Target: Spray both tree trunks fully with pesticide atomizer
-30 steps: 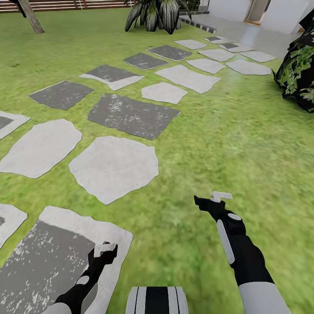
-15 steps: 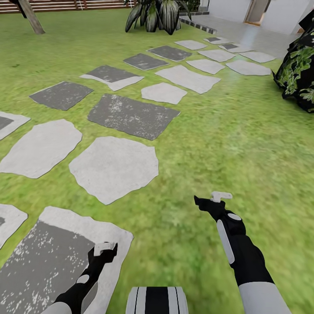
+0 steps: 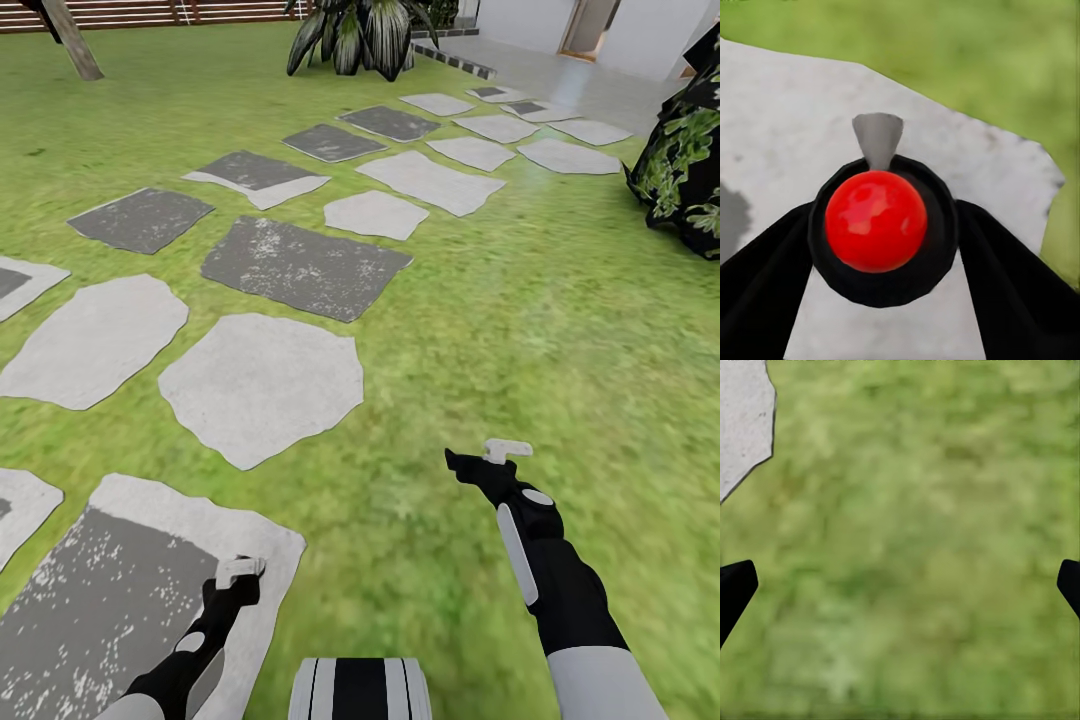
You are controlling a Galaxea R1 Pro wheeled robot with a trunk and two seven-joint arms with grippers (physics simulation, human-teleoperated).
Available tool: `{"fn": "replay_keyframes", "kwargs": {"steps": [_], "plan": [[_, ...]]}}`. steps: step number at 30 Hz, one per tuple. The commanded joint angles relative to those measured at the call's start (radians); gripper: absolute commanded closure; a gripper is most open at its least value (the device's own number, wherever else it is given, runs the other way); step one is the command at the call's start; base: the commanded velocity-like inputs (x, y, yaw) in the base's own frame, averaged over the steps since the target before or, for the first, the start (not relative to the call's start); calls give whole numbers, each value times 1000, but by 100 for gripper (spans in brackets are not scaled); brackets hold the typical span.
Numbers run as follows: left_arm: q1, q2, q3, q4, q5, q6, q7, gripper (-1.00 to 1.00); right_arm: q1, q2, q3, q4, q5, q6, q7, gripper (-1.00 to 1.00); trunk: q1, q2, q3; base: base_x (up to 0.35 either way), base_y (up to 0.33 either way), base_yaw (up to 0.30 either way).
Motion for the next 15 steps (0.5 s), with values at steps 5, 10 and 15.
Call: {"fn": "replay_keyframes", "kwargs": {"steps": [5,10,15], "plan": [[0,0,5,2,2,0,3,100,0,0,0,0,0,0,0,-100,0,0,0,0,0,0],[0,0,5,2,2,1,3,100,0,0,0,0,0,0,0,-100,0,0,0,0,0,0],[0,0,6,2,2,0,3,100,0,0,0,0,0,0,0,-100,0,0,0,0,0,0]]}}
